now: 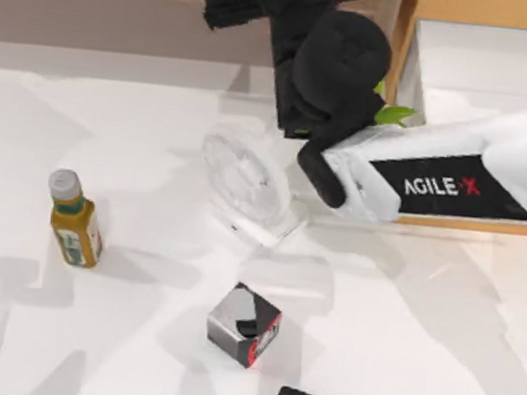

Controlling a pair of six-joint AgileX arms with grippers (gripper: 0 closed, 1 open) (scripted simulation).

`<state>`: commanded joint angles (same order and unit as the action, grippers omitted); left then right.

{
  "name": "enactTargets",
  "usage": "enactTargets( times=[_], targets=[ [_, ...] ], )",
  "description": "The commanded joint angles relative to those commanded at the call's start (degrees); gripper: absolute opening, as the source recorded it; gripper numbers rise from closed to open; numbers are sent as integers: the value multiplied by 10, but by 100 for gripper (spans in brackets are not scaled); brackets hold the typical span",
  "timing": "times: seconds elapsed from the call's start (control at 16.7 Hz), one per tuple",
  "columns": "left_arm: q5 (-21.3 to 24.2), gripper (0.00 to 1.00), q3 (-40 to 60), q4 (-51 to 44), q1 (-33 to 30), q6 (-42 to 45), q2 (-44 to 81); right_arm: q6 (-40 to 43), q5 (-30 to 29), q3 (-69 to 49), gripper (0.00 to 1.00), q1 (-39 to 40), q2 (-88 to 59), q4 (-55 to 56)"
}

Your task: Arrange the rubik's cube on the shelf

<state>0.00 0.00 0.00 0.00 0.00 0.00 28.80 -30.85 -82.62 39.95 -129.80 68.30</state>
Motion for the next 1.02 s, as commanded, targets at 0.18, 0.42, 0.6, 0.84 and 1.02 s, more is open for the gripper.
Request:
enactTargets(
  times=[0.18, 0.42, 0.6, 0.84, 1.02],
  targets=[
    [0, 100, 0, 0, 0, 0, 0, 115, 40, 178, 100, -4, 72, 120],
    [0, 100, 0, 0, 0, 0, 0, 277, 83, 411, 100, -22, 143, 248],
    [0, 100, 0, 0, 0, 0, 0, 392, 104, 554, 100, -46, 170, 304],
    [0, 100, 0, 0, 0, 0, 0, 520, 107, 668, 100, -117, 173, 327],
    [0, 100, 0, 0, 0, 0, 0, 584, 97, 698, 100, -179, 167, 325]
  ],
)
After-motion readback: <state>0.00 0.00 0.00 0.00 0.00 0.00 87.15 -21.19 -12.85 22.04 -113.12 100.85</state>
